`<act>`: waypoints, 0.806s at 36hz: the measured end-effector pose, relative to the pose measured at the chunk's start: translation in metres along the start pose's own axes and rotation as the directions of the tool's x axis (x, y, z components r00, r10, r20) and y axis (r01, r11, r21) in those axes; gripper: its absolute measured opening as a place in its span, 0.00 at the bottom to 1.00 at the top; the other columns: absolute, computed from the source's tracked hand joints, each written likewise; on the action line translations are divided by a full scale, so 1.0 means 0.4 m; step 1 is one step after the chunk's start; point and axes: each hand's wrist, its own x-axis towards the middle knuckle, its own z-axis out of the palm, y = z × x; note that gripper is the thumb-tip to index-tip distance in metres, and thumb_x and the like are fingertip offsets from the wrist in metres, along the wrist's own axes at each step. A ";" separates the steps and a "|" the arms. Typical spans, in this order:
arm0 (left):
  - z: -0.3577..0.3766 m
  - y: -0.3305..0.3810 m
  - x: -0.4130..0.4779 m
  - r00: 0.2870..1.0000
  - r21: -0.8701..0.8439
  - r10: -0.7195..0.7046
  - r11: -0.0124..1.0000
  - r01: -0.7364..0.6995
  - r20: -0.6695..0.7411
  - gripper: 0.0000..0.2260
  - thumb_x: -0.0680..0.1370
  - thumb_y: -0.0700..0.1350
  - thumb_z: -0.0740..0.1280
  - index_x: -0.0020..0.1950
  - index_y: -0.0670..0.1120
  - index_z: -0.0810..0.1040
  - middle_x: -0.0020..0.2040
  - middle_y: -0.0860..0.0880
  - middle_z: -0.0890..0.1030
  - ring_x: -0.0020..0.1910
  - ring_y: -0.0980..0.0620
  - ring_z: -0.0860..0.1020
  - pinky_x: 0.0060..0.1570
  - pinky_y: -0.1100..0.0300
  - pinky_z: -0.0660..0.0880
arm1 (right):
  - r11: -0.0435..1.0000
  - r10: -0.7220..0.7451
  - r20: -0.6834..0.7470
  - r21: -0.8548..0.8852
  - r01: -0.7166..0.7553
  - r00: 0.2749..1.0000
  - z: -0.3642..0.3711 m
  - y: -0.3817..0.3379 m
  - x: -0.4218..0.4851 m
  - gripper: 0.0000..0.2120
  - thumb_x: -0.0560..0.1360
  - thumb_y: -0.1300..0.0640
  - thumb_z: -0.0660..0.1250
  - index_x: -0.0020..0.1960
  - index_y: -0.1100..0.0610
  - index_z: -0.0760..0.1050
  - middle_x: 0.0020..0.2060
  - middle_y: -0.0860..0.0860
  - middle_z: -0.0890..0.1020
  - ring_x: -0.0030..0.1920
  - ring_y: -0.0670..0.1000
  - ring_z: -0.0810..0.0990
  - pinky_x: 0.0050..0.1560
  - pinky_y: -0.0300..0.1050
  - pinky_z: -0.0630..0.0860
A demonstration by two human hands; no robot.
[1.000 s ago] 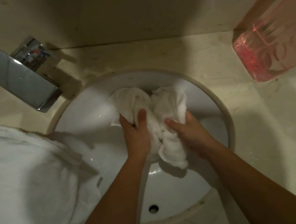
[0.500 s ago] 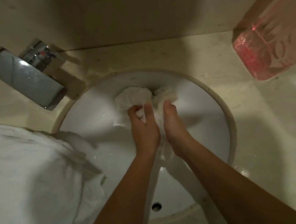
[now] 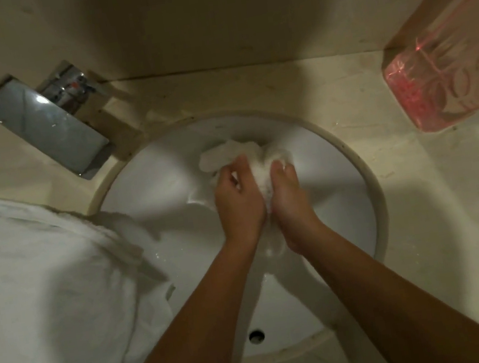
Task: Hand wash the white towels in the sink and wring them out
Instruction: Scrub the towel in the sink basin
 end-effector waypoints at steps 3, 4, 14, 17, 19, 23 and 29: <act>0.017 -0.001 -0.012 1.000 0.005 0.016 1.000 -0.016 0.027 0.13 0.87 0.56 0.61 0.48 0.51 0.78 0.42 0.52 0.81 0.42 0.56 0.79 0.43 0.62 0.72 | 0.998 0.050 -0.047 0.046 -0.048 0.998 -0.004 -0.017 0.046 0.21 0.89 0.45 0.51 0.75 0.54 0.68 0.63 0.58 0.80 0.59 0.56 0.81 0.65 0.57 0.79; 0.014 0.009 0.006 1.000 0.022 0.017 1.000 -0.017 -0.003 0.14 0.87 0.56 0.61 0.50 0.49 0.78 0.42 0.51 0.81 0.43 0.53 0.80 0.44 0.60 0.71 | 0.998 0.036 -0.025 0.047 -0.035 0.999 -0.002 -0.014 0.041 0.22 0.89 0.43 0.51 0.77 0.53 0.67 0.66 0.56 0.79 0.64 0.57 0.80 0.70 0.60 0.77; 0.017 0.011 -0.007 0.997 0.018 -0.003 1.000 0.002 0.072 0.12 0.88 0.55 0.60 0.48 0.54 0.77 0.44 0.56 0.80 0.44 0.62 0.78 0.47 0.60 0.73 | 1.000 0.012 -0.063 -0.004 -0.012 0.998 -0.018 -0.035 0.056 0.20 0.89 0.46 0.51 0.73 0.56 0.70 0.65 0.59 0.79 0.57 0.55 0.81 0.61 0.53 0.79; 0.005 0.002 -0.011 0.998 0.003 -0.005 1.000 0.004 0.069 0.14 0.88 0.54 0.59 0.51 0.48 0.77 0.44 0.53 0.80 0.44 0.57 0.79 0.44 0.68 0.73 | 1.000 0.016 -0.019 -0.015 -0.016 1.000 -0.023 -0.025 0.059 0.22 0.88 0.43 0.52 0.73 0.56 0.71 0.63 0.58 0.80 0.54 0.53 0.81 0.57 0.50 0.80; -0.022 0.002 0.021 1.000 0.039 -0.027 0.999 0.026 0.007 0.16 0.88 0.55 0.57 0.53 0.46 0.76 0.43 0.53 0.79 0.41 0.61 0.77 0.38 0.74 0.69 | 0.999 0.008 0.063 -0.047 -0.005 0.998 -0.023 0.005 0.022 0.32 0.82 0.33 0.54 0.78 0.50 0.70 0.70 0.54 0.79 0.66 0.54 0.81 0.70 0.57 0.77; -0.097 -0.038 0.054 1.000 0.167 -0.015 0.986 0.019 -0.027 0.16 0.86 0.59 0.59 0.51 0.47 0.73 0.39 0.52 0.75 0.37 0.58 0.75 0.39 0.64 0.70 | 0.990 0.116 0.140 -0.096 -0.103 0.983 -0.072 0.082 0.006 0.37 0.71 0.27 0.60 0.72 0.48 0.79 0.65 0.51 0.85 0.65 0.55 0.83 0.71 0.62 0.77; -0.160 -0.071 0.111 0.995 0.268 -0.094 0.958 0.102 -0.043 0.22 0.83 0.66 0.60 0.47 0.46 0.73 0.48 0.43 0.79 0.49 0.44 0.78 0.59 0.53 0.74 | 0.972 0.097 -0.124 -0.200 -0.120 0.988 -0.129 0.055 0.054 0.24 0.82 0.39 0.68 0.62 0.60 0.77 0.58 0.54 0.81 0.57 0.55 0.79 0.60 0.49 0.74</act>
